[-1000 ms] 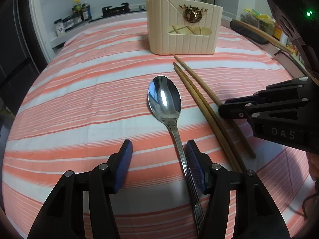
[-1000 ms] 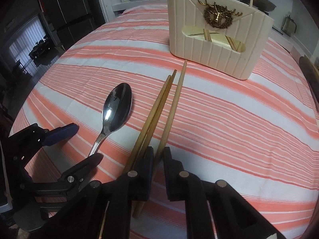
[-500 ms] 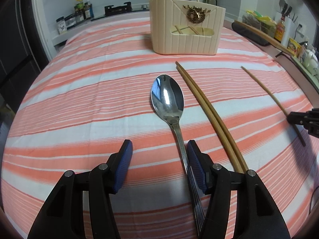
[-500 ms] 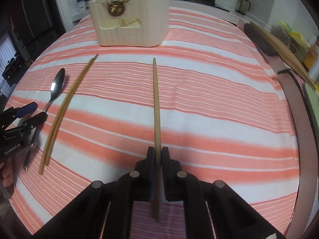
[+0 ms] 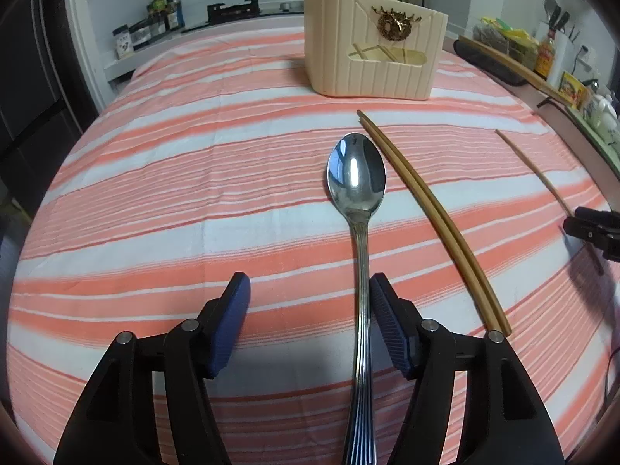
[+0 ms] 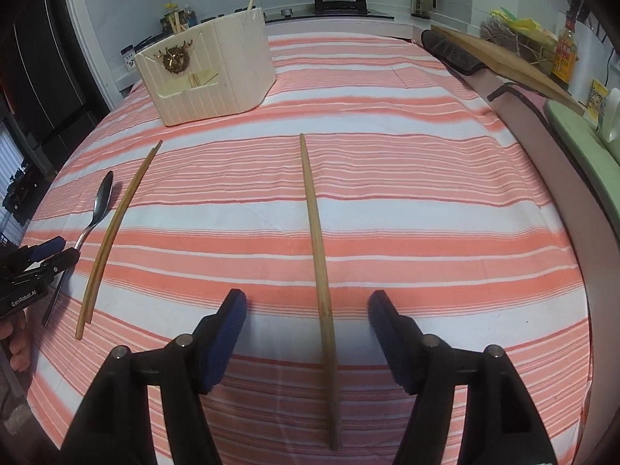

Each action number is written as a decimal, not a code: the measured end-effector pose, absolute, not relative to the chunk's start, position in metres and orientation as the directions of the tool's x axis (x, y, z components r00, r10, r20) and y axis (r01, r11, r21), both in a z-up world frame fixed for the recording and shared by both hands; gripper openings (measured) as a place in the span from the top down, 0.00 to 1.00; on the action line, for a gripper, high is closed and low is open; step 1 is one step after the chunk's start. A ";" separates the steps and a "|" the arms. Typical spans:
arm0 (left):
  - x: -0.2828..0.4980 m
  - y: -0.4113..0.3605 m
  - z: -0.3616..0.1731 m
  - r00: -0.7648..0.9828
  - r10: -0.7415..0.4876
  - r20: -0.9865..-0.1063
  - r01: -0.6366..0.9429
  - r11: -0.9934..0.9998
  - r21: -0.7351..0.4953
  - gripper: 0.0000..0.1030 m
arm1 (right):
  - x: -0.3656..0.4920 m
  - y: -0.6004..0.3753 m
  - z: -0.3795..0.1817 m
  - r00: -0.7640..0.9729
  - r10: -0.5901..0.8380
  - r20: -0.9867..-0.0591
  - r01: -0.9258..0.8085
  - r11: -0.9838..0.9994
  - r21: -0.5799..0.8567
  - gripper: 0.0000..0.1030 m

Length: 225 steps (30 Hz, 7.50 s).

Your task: Organize utensils

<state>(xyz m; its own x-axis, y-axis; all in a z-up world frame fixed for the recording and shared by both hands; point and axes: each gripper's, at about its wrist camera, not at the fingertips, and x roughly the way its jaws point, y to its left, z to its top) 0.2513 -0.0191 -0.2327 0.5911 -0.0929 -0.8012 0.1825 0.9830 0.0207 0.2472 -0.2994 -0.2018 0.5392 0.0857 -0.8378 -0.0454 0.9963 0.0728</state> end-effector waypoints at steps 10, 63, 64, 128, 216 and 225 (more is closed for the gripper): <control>0.252 -0.011 -0.233 0.576 -0.108 -0.811 0.208 0.978 0.018 0.26 | 0.243 -0.287 -0.206 0.572 0.025 -0.820 -0.054 0.999 -0.007 0.23; 0.266 0.016 -0.073 0.695 -0.380 -0.610 0.351 0.920 -0.173 0.60 | 0.263 -0.301 -0.006 0.816 0.293 -0.499 -0.249 0.956 0.155 0.94; 0.265 0.019 -0.070 0.699 -0.381 -0.605 0.351 0.920 -0.174 0.60 | 0.262 -0.299 -0.003 0.819 0.294 -0.493 -0.252 0.956 0.152 0.94; 0.289 -0.024 -0.210 0.622 -0.120 -0.774 0.150 0.988 -0.033 0.13 | 0.237 -0.287 -0.184 0.636 0.158 -0.755 -0.119 0.987 0.106 0.43; 0.262 -0.034 -0.227 0.568 -0.177 -0.804 0.124 0.984 -0.129 0.87 | 0.237 -0.332 -0.190 0.535 -0.065 -0.842 0.051 0.998 -0.044 0.93; 0.279 -0.037 -0.234 0.566 -0.073 -0.821 0.123 0.992 -0.003 0.17 | 0.252 -0.326 -0.199 0.534 -0.019 -0.845 -0.022 0.999 -0.036 0.38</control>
<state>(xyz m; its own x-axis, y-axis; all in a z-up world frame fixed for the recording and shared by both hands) 0.2786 -0.0367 -0.2337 0.5659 -0.0730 -0.8213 0.1234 0.9924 -0.0032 0.2520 -0.3260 -0.1986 0.5345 -0.0189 -0.8450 -0.0222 0.9991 -0.0364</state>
